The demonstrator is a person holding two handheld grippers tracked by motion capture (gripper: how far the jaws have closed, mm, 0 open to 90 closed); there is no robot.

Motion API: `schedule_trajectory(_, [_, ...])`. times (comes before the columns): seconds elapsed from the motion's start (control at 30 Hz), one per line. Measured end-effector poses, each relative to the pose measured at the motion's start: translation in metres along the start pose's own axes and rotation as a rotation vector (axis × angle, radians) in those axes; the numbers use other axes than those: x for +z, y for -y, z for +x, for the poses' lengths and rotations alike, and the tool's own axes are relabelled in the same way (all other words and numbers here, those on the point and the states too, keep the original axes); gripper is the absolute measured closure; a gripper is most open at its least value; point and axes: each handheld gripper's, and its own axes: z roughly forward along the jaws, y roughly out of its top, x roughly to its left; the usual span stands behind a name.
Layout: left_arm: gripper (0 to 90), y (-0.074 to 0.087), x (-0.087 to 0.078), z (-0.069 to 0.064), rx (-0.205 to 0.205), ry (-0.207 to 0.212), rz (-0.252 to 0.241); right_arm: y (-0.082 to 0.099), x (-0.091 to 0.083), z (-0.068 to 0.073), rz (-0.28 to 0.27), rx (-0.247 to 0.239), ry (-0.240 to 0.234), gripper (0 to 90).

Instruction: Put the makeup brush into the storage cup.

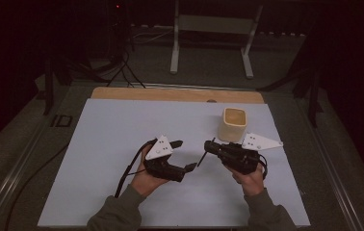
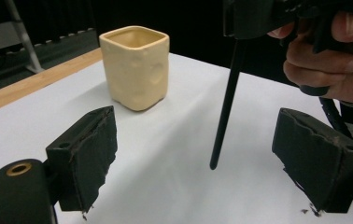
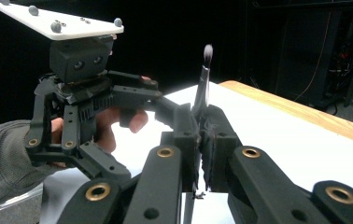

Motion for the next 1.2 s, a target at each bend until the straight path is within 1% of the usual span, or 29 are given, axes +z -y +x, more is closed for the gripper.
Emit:
schedule_trajectory(0.2, [13.3, 0.002, -0.003, 0.002, -0.007, -0.017, -0.002, 0.0, 0.0, 0.0, 0.0, -0.001, 0.001, 85.2])
schedule_trajectory(0.23, [13.3, 0.002, -0.005, 0.003, -0.015, -0.032, -0.004, 0.0, 0.0, 0.0, -0.002, 0.0, 0.001, 85.2])
schedule_trajectory(0.3, [13.3, 0.003, -0.006, 0.004, -0.02, -0.041, -0.005, 0.0, -0.001, 0.0, -0.002, 0.0, 0.002, 85.2])
schedule_trajectory(0.6, [12.5, 0.006, -0.014, 0.008, -0.031, -0.059, -0.006, -0.001, -0.001, 0.0, -0.006, 0.0, 0.008, 85.3])
schedule_trajectory(0.9, [12.5, 0.012, -0.024, 0.013, -0.039, -0.094, 0.003, -0.001, -0.002, 0.0, -0.007, 0.001, 0.009, 85.2])
schedule_trajectory(1.2, [12.3, 0.015, -0.032, 0.017, -0.049, -0.115, 0.004, -0.002, -0.003, 0.0, -0.014, -0.004, 0.012, 85.3])
